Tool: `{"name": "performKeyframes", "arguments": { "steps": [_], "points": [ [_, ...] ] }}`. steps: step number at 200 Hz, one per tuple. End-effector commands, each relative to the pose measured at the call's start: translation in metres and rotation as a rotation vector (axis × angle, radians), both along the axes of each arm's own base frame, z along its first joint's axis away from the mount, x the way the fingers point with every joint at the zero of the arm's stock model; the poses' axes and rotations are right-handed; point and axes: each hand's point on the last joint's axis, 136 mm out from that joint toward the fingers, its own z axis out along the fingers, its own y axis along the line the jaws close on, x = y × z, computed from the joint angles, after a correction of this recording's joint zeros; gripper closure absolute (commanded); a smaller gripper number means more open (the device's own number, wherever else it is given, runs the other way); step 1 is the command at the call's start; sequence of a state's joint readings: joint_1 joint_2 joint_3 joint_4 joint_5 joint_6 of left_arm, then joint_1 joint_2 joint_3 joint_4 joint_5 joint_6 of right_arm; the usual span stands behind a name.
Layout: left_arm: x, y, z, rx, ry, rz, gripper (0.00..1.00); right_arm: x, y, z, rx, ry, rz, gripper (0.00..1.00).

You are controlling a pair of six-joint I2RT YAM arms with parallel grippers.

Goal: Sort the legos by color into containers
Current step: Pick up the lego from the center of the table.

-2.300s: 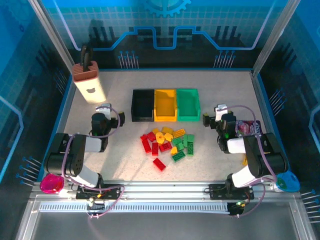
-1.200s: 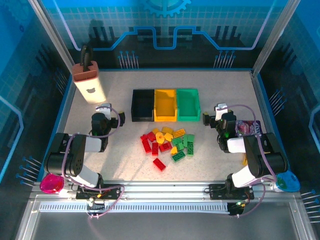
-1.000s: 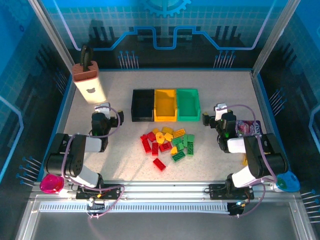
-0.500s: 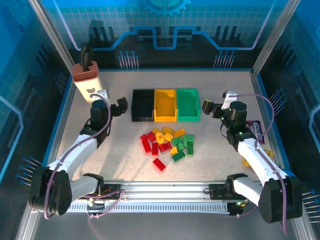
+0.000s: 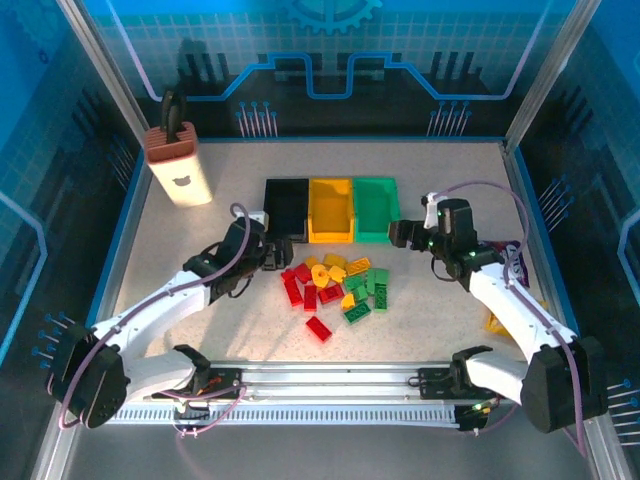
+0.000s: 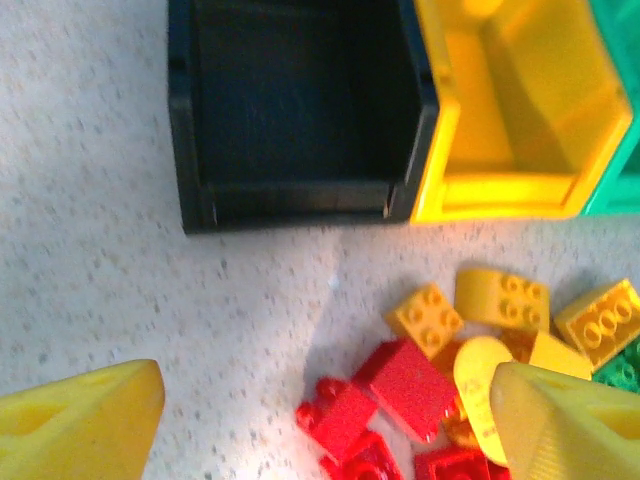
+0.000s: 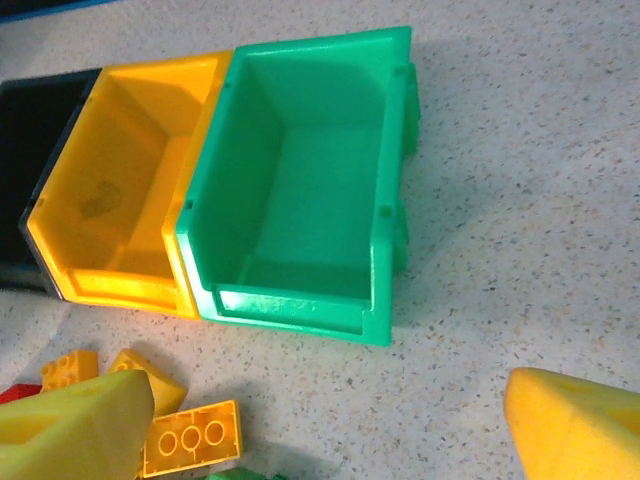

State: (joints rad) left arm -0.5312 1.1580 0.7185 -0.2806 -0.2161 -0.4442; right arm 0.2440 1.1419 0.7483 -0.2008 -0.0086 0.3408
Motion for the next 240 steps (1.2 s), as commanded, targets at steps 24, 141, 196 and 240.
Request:
{"name": "performKeyframes", "arguments": {
  "steps": [24,141,196,240],
  "points": [
    [-0.041,-0.01,-0.047,0.0,0.243,0.006,0.25,-0.003,0.018,-0.007,-0.018,0.063,0.062,0.13],
    [-0.074,-0.04,-0.095,-0.003,0.454,0.036,0.31,-0.006,0.025,-0.023,-0.033,0.091,0.073,0.16],
    [-0.066,-0.05,-0.099,0.008,0.472,0.038,0.33,-0.009,0.021,-0.03,-0.044,0.09,0.065,0.17],
    [-0.063,-0.052,-0.09,0.012,0.467,0.042,0.33,-0.006,0.021,-0.036,-0.05,0.099,0.063,0.17]
  ]
}}
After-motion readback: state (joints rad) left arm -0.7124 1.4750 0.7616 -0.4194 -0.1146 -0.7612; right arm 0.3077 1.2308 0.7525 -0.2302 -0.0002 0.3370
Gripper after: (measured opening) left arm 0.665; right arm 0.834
